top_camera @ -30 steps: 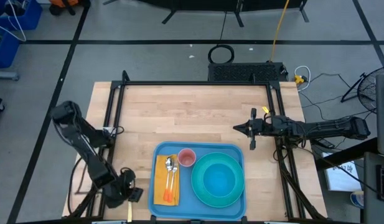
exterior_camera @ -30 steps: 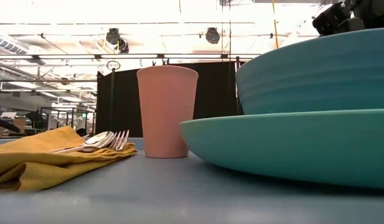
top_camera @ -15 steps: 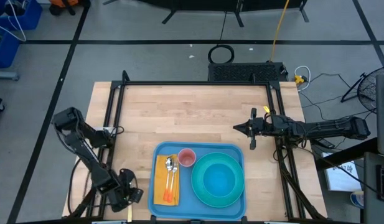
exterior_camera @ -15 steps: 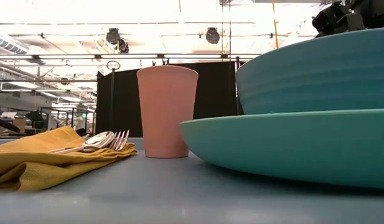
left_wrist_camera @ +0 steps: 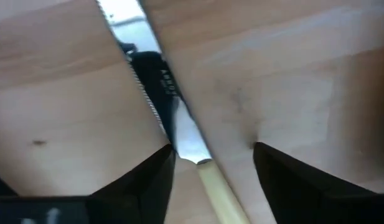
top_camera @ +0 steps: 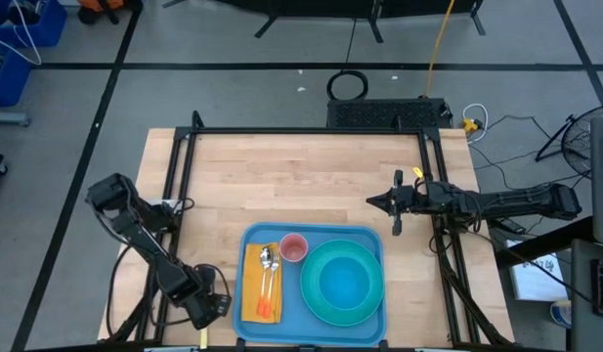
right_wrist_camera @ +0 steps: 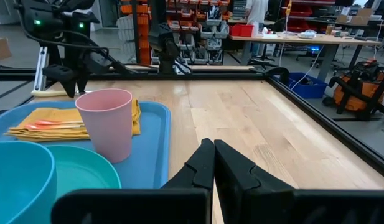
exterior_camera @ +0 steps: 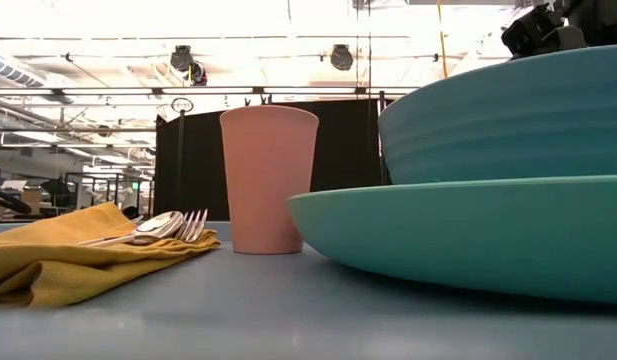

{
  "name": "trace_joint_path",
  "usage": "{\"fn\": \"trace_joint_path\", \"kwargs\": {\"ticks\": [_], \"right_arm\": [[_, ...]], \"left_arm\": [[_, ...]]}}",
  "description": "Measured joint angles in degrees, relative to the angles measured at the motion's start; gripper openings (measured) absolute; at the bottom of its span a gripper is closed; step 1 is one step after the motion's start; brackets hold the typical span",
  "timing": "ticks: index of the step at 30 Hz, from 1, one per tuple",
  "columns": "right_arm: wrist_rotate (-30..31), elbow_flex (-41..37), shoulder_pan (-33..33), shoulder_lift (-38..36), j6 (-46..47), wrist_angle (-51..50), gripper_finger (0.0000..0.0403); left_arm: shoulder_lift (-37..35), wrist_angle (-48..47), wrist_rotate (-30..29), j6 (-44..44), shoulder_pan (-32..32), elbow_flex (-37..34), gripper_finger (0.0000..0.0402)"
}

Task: Set up tray
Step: Put the yellow knife on the yellow napkin

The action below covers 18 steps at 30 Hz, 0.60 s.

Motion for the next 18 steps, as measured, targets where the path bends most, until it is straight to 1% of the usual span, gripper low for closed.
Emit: {"fn": "trace_joint_path", "kwargs": {"ticks": [2, 7, 10, 14, 18], "right_arm": [[0.0, 0.0, 0.0, 0.0, 0.0, -0.1, 0.0], [0.0, 0.0, 0.0, 0.0, -0.2, -0.6, 0.0], [0.0, 0.0, 0.0, 0.0, -0.5, -0.8, 0.0], [0.0, 0.0, 0.0, 0.0, -1.2, -0.8, 0.0], [0.0, 0.0, 0.0, 0.0, -1.4, -0.6, 0.0]], "left_arm": [[0.0, -0.7, 0.6, 0.2, 0.9, -0.3, 0.0197], [0.0, -2.8, 0.9, 0.7, 2.6, -0.3, 0.0096], [-0.1, -3.1, 0.0, 1.0, 3.1, -0.3, 0.0049], [-0.2, -4.6, -1.3, 2.0, 4.3, -0.3, 0.0047], [-0.3, -8.0, -1.6, 3.3, 6.8, -0.2, 0.0049]]}}
